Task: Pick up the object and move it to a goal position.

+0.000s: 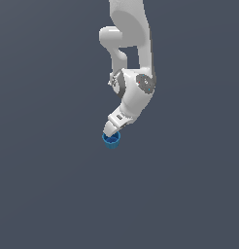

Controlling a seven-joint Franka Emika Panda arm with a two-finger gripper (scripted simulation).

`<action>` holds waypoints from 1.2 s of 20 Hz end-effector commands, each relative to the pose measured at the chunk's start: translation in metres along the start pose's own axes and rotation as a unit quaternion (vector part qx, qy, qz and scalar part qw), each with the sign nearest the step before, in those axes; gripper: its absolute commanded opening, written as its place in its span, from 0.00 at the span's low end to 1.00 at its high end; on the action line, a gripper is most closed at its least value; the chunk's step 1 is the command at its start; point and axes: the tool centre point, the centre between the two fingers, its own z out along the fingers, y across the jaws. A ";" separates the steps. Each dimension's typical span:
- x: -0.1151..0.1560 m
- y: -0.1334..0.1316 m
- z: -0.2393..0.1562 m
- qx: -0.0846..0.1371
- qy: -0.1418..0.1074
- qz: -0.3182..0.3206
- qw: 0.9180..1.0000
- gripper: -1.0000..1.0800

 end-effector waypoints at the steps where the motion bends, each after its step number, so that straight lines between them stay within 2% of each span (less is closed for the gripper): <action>1: -0.004 -0.003 0.004 -0.007 -0.009 -0.028 1.000 0.62; 7: -0.008 -0.007 0.009 -0.013 -0.018 -0.058 0.998 0.62; 22: -0.010 -0.007 0.039 -0.013 -0.018 -0.059 0.998 0.62; 23: -0.010 -0.007 0.039 -0.013 -0.018 -0.059 0.998 0.00; 24: -0.010 -0.007 0.039 -0.013 -0.018 -0.059 0.998 0.00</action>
